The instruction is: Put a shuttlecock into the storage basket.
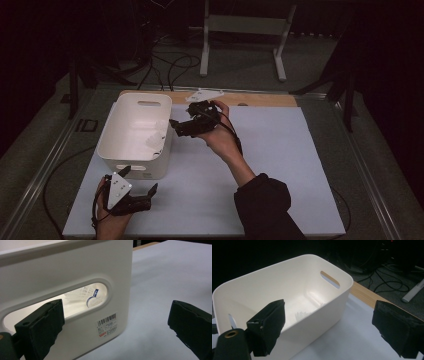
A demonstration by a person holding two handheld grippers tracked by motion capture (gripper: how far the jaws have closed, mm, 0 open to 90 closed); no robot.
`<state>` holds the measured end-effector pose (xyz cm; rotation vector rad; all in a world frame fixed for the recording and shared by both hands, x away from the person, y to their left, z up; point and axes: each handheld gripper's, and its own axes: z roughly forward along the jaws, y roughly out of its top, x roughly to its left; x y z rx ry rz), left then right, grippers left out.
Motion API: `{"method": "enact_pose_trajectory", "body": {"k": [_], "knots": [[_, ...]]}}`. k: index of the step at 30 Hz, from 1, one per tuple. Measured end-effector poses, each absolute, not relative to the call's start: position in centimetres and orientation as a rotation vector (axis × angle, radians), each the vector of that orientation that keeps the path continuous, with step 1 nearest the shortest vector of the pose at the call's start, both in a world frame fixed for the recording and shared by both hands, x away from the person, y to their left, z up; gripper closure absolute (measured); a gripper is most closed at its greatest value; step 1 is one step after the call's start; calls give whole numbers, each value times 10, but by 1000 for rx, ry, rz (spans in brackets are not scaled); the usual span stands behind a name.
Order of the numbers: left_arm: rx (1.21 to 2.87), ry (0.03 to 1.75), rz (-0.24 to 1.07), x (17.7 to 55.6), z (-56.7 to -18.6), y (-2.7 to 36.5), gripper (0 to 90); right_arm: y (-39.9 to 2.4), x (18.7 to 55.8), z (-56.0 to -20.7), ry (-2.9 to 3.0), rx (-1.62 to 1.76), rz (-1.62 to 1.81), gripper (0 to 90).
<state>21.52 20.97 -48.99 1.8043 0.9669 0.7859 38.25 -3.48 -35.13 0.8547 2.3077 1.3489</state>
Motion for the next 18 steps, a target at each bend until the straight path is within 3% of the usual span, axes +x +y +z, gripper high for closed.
{"method": "enact_pose_trajectory", "body": {"k": [18], "knots": [[1804, 968, 786, 215, -490, 209, 13, -65, 381, -363, 2260, 915, 1345, 114]]}}
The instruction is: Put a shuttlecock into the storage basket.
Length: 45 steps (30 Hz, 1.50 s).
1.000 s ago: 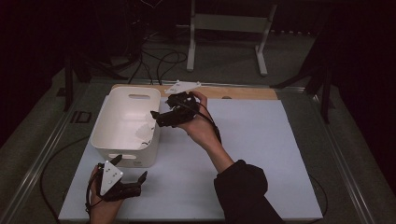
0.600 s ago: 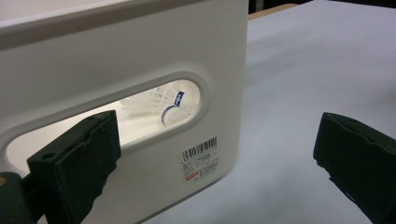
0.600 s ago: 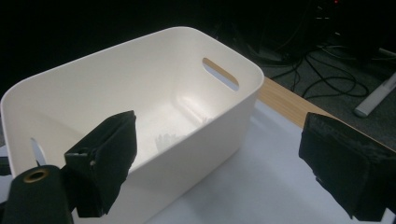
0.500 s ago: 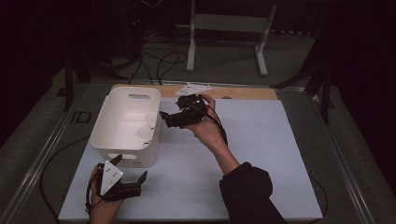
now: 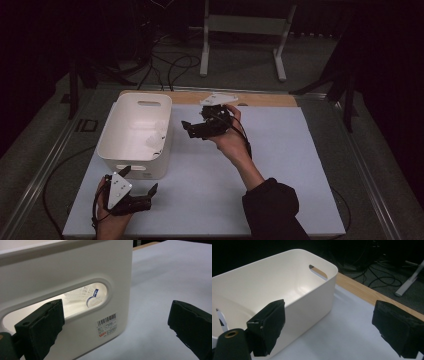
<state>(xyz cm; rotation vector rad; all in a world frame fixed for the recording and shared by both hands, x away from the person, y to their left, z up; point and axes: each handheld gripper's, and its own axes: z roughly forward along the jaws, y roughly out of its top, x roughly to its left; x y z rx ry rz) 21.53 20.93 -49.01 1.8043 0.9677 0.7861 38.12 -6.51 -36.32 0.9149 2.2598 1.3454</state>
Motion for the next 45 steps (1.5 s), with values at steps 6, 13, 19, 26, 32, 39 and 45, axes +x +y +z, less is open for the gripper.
{"method": "enact_pose_trajectory", "body": {"k": [6, 13, 19, 26, 32, 39, 45], "knots": [[1804, 968, 787, 215, -490, 209, 12, -76, 379, -371, 2256, 943, 1338, 115], [1808, 969, 788, 215, -490, 209, 13, -89, 378, -378, 2240, 977, 1328, 115], [1808, 968, 788, 215, -490, 210, 13, -103, 375, -384, 2227, 1020, 1306, 103], [1806, 970, 789, 215, -490, 209, 13, -124, 366, -391, 2192, 1063, 1317, 88], [1806, 971, 793, 215, -490, 209, 13, -141, 357, -398, 2161, 1097, 1305, 77], [1799, 972, 795, 215, -490, 209, 12, -159, 345, -403, 2109, 1139, 1314, 74], [1798, 972, 798, 215, -490, 209, 12, -177, 333, -411, 2079, 1158, 1325, 74]]}}
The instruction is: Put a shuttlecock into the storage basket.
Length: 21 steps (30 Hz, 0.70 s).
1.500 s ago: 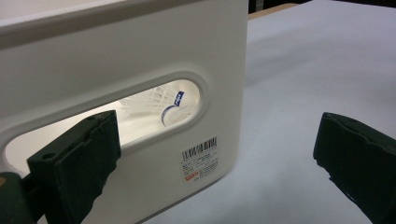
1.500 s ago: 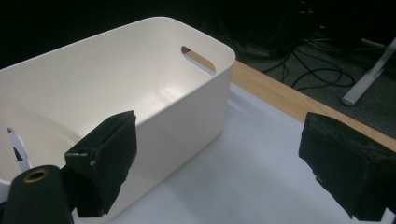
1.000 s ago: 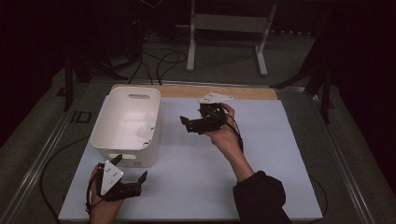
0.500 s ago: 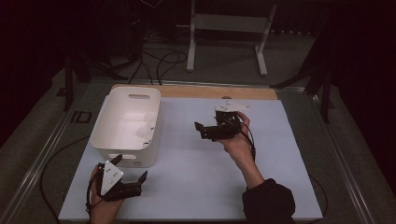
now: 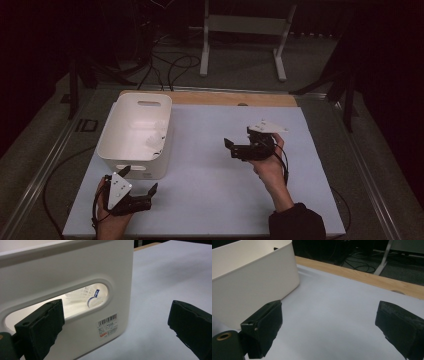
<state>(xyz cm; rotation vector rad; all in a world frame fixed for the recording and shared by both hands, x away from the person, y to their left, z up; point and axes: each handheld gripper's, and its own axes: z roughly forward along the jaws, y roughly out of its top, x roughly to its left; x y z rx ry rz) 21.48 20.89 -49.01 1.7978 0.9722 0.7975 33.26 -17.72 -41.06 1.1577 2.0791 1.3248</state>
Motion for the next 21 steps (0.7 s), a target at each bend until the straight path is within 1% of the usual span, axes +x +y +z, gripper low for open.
{"method": "enact_pose_trajectory", "body": {"k": [9, 21], "knots": [[1792, 975, 798, 214, -490, 209, 12, -199, 310, -413, 2014, 1163, 1354, 74], [1786, 980, 791, 214, -489, 211, 12, -221, 280, -413, 1975, 1139, 1260, 74]]}}
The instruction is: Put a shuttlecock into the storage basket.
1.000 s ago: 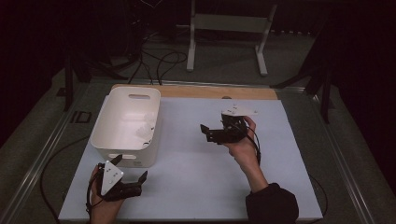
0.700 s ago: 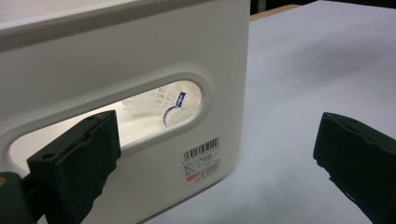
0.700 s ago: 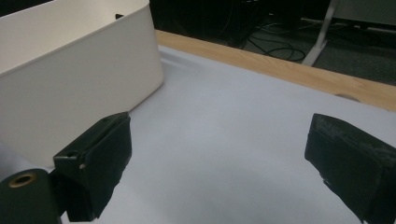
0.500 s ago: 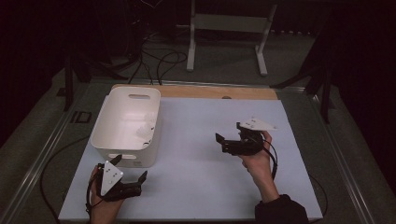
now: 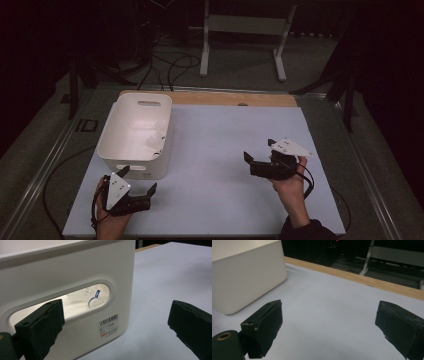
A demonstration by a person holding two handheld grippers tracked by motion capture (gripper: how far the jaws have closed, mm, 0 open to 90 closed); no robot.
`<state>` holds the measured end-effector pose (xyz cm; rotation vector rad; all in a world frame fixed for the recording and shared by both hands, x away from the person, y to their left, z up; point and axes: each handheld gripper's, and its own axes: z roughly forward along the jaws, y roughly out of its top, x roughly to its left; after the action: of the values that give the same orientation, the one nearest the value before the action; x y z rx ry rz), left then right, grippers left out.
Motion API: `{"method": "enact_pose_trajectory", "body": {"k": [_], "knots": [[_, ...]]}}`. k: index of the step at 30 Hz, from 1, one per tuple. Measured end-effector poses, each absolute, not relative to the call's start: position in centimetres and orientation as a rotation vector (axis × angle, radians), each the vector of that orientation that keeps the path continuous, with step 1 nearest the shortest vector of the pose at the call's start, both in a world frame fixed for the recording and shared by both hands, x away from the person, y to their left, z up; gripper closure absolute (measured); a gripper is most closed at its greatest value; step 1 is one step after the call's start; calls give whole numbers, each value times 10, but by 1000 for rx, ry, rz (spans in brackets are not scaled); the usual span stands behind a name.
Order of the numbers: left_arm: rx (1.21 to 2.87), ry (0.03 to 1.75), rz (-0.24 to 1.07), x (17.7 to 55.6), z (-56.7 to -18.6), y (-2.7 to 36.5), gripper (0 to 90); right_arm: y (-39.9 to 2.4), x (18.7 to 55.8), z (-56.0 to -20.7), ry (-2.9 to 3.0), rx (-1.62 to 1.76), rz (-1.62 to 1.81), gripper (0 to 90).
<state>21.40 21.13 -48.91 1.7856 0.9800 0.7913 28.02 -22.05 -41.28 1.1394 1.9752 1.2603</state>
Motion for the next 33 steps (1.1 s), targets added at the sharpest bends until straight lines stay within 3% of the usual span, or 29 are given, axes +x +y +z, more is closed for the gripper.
{"method": "enact_pose_trajectory", "body": {"k": [33], "knots": [[1683, 988, 785, 207, -482, 219, 12, -288, 221, -465, 1735, 1165, 1392, 76]]}}
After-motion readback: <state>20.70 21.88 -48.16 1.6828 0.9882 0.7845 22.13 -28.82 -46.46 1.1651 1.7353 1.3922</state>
